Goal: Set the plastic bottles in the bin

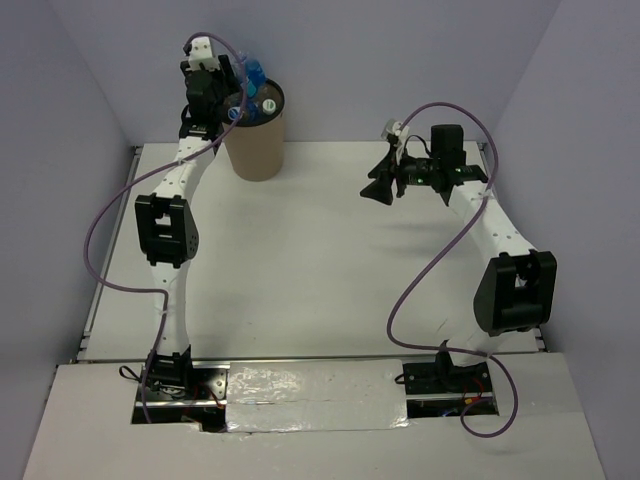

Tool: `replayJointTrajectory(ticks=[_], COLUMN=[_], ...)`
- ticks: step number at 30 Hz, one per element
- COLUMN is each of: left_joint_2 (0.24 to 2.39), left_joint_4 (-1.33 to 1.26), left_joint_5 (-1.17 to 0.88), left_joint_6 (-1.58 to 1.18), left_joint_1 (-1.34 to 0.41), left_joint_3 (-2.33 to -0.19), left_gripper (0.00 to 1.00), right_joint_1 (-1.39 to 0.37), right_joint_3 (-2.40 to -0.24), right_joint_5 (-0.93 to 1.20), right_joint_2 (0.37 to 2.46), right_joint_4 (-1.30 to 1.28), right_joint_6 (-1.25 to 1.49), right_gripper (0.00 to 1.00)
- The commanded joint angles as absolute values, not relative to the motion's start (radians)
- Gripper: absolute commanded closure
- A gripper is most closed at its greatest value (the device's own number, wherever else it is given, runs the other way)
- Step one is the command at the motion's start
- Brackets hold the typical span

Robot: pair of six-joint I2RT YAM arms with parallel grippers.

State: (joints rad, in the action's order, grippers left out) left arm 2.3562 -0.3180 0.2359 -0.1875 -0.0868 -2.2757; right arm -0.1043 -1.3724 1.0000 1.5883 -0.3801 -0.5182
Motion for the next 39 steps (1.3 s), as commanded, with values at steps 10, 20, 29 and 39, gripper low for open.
replayJointTrajectory(ticks=[10,20,29,39], left_joint_2=[2.336,2.209,2.043,1.747], left_joint_4=[-0.371,-0.336,-0.341,-0.264], left_joint_5=[0.156,0.098,0.091,-0.026], left_joint_6=[-0.179,-0.213,-0.215,-0.274], left_joint_1=[-0.089,-0.083,-0.081,-0.08], left_joint_3=[-2.226,-2.188,-2.079,-1.928], left_gripper=[0.32,0.06,0.01,0.0], right_joint_1=[-0.097,-0.097,-0.097,-0.097], right_joint_3=[-1.41,-1.381,-1.361,-1.286], right_joint_5=[1.054,1.045,1.029,0.888], right_joint_2=[1.632,1.605,1.569,1.461], right_joint_4=[-0.357,-0.365,-0.383,-0.318], right_joint_6=[-0.491,-0.5,-0.503,-0.422], right_gripper=[0.3,0.28,0.27,0.0])
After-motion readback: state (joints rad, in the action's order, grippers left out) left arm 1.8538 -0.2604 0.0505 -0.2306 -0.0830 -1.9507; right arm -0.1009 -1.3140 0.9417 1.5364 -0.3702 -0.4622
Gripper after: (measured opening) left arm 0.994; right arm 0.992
